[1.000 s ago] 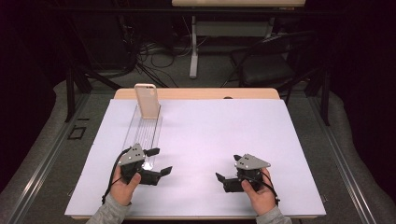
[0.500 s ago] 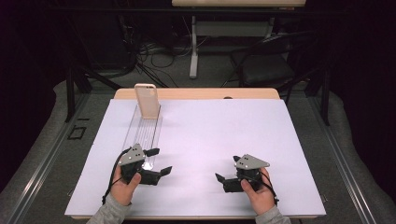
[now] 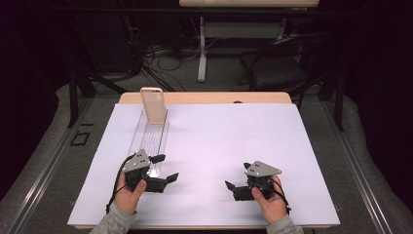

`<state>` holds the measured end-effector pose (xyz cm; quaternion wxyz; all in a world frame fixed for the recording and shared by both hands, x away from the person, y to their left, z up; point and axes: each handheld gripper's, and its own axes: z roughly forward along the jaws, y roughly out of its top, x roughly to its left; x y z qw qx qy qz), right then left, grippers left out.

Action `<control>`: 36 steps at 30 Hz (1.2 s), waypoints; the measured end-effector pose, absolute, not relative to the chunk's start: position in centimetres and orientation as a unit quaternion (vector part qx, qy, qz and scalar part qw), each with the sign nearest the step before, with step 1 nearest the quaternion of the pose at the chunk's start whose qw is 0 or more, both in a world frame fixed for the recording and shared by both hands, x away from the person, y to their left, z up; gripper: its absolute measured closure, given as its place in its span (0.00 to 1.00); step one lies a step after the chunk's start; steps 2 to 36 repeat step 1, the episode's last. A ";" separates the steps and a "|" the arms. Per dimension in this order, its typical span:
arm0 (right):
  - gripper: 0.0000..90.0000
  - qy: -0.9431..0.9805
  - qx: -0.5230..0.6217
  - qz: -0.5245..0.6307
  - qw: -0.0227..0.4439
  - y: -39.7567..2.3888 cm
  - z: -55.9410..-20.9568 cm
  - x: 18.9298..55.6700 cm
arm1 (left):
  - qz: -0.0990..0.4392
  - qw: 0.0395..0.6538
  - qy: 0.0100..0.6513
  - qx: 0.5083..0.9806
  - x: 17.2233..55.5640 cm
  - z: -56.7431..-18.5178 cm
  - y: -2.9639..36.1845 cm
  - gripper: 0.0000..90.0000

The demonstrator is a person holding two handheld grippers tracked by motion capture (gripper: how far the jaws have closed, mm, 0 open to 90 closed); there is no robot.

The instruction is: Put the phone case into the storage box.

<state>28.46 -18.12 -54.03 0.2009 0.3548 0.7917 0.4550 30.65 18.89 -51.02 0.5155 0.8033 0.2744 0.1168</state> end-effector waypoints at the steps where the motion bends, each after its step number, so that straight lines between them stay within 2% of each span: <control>1: 0.09 0.792 0.355 0.455 0.201 -18.1 -54.0 28.5 | 0.117 0.515 0.275 0.803 30.7 -51.0 18.9 0.17; 36: 0.09 0.792 0.355 0.455 0.201 -18.1 -54.0 28.5 | 0.117 0.515 0.275 0.803 30.7 -51.0 18.9 0.17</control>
